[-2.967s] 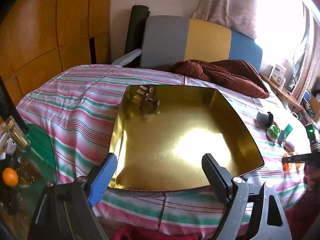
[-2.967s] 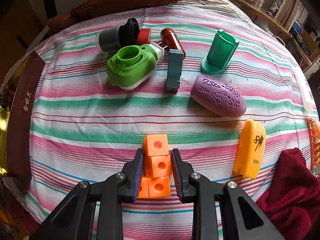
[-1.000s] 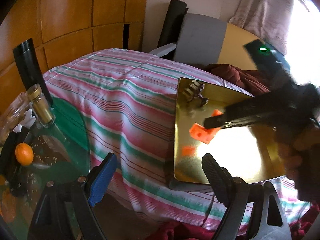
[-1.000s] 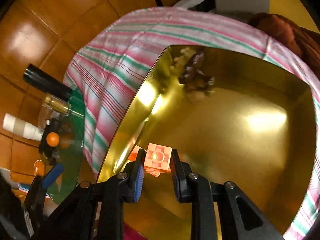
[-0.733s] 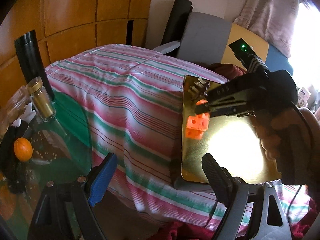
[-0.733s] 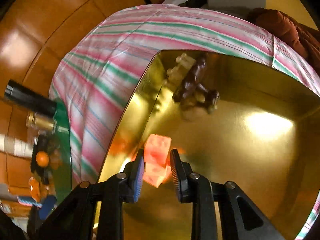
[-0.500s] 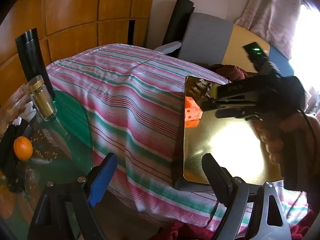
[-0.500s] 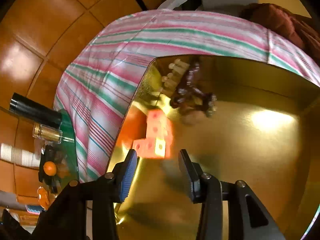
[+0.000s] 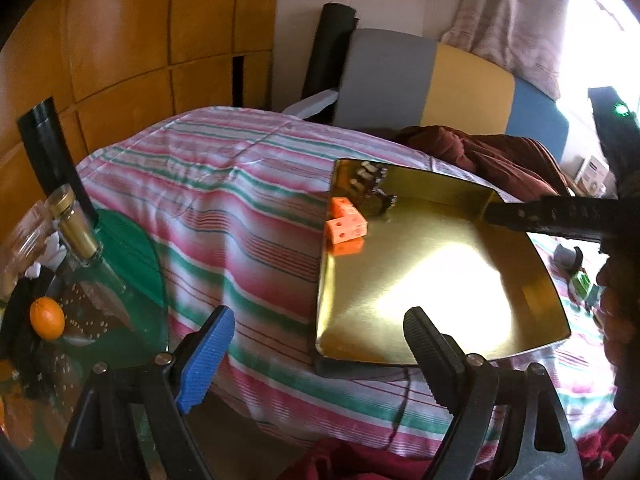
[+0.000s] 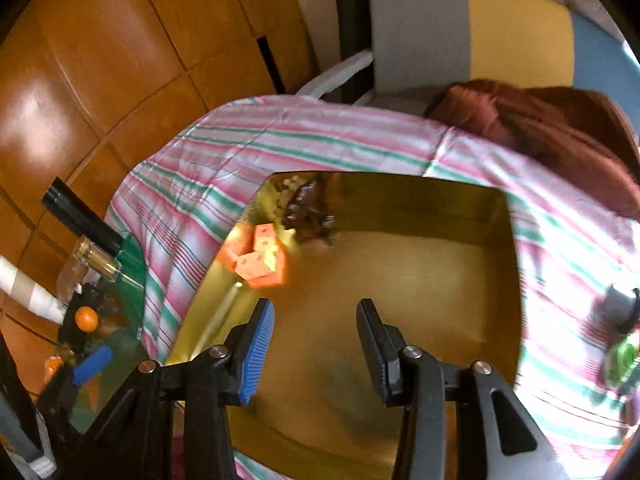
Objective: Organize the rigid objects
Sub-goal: 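Withdraw the right tool from the tray toward the remaining objects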
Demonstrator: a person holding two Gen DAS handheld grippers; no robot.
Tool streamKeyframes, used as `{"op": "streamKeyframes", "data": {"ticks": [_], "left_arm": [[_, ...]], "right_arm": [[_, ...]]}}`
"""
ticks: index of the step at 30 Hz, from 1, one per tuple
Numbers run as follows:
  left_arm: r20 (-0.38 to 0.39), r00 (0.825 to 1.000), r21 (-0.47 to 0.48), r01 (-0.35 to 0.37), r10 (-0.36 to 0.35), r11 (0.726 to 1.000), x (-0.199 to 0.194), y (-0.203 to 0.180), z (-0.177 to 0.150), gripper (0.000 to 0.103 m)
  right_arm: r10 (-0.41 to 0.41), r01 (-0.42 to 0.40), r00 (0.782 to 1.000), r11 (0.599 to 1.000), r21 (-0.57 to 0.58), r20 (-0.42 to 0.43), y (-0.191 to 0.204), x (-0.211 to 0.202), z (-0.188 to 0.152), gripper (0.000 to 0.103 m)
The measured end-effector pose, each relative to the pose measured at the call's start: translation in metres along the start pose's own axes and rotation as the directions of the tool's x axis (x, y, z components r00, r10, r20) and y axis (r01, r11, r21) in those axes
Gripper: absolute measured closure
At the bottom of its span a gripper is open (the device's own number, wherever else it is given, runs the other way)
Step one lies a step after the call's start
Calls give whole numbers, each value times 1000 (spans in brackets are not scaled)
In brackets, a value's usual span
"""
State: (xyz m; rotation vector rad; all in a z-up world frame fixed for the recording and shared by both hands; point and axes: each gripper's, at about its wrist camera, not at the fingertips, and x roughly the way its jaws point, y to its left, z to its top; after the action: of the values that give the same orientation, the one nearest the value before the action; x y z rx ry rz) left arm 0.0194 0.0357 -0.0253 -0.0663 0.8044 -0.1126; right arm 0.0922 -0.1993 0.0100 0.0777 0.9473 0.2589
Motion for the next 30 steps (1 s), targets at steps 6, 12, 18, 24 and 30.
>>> {"op": "streamKeyframes", "data": {"ticks": [6,12,18,24,30], "left_arm": [[10,1000,55,17,-18,998,-7,-19,1,16],[15,999,109,39,-40,993,-11,-39,3,16],[13,998,160,63,-66,985,-11,-62,8,16],[16,994,216,98,-104,972,-10,-88,12,16],[10,987,280,149,-158,948,-10,-121,17,16]], "right_arm": [[-75,74,997,996,41,30,-39,-29,-25,60],[-180,171,982,976,138,58,-104,-67,-50,60],[-276,241,958,920,308,75,-182,-107,-71,60],[-417,327,905,802,500,78,-262,-152,-101,59],[-533,369,845,649,666,50,-331,-181,-137,59]]}}
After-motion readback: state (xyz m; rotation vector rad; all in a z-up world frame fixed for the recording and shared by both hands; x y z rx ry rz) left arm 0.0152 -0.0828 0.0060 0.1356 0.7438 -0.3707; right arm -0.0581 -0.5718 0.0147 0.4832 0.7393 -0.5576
